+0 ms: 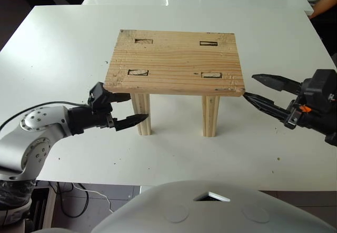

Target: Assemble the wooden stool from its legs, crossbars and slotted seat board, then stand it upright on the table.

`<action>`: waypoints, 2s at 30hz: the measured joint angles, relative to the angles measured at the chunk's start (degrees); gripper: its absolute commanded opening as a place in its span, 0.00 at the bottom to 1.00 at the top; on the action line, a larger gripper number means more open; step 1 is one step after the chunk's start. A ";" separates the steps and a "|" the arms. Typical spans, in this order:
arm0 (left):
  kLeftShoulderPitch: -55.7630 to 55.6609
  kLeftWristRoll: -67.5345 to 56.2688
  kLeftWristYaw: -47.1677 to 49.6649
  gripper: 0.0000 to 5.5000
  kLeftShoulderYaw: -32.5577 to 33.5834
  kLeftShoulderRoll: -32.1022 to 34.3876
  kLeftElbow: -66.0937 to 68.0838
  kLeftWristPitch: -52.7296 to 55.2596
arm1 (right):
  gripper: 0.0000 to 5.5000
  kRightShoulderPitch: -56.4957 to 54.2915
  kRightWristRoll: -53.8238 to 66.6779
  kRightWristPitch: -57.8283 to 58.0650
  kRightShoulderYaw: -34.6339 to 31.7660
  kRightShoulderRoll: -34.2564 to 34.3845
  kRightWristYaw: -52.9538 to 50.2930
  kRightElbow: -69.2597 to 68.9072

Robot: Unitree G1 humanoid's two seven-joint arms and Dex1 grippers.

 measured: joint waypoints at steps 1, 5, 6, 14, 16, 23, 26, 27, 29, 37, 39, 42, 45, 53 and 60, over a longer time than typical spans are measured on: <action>0.22 1.17 -0.16 0.80 -0.81 -0.52 0.50 -0.90 | 0.40 0.02 -0.67 -0.07 0.50 0.00 0.07 0.17; -0.29 3.45 -0.65 0.80 -1.86 -3.30 3.33 -3.18 | 0.40 1.91 -8.32 -2.30 3.93 0.15 1.46 2.91; -0.23 3.21 -1.48 0.80 -1.25 -3.31 3.97 -3.39 | 0.40 3.12 -11.14 -3.37 4.87 0.29 1.92 4.33; 0.80 -0.34 -9.21 0.80 11.63 -2.83 17.05 -5.47 | 0.40 8.68 -29.38 -12.33 13.89 10.27 -1.83 21.32; -2.23 -0.51 -8.87 0.80 13.66 -3.06 23.18 -6.00 | 0.40 6.81 -32.66 -13.88 16.18 14.76 -5.74 26.22; -19.32 16.34 14.77 0.80 7.40 -17.61 36.20 -19.35 | 0.40 -9.93 -42.62 -23.92 23.68 30.44 -18.03 42.71; -21.92 22.97 20.01 0.80 1.52 -24.78 40.96 -24.76 | 0.40 -15.97 -46.02 -29.68 25.23 35.47 -21.58 51.47; -22.82 25.24 22.15 0.80 -0.01 -27.12 44.11 -26.58 | 0.40 -18.44 -47.46 -32.30 25.23 36.73 -23.12 56.21; -24.25 28.26 25.66 0.80 -1.70 -30.77 49.31 -28.73 | 0.40 -22.79 -49.48 -36.39 25.11 38.00 -25.33 64.40; -33.75 37.68 44.34 0.80 -2.56 -38.20 67.34 -44.05 | 0.40 -34.24 -53.56 -51.33 24.77 41.68 -29.56 92.51; -34.74 38.07 46.05 0.80 -2.55 -39.54 69.94 -47.02 | 0.40 -35.03 -54.41 -53.74 24.89 42.16 -30.13 95.74; -36.79 38.07 48.04 0.80 -2.36 -41.53 73.88 -49.84 | 0.40 -36.75 -56.21 -57.23 25.63 43.00 -31.11 99.83; -38.71 37.68 49.67 0.77 -1.17 -42.94 77.37 -51.57 | 0.40 -39.44 -57.13 -59.23 26.39 43.92 -31.65 103.91; -41.85 36.85 51.09 0.67 0.84 -43.79 82.80 -53.00 | 0.40 -43.94 -58.98 -62.66 27.09 44.91 -32.15 110.41; -43.90 38.07 54.72 0.67 0.46 -43.92 85.13 -52.27 | 0.40 -44.42 -59.52 -63.64 27.03 44.86 -34.26 112.81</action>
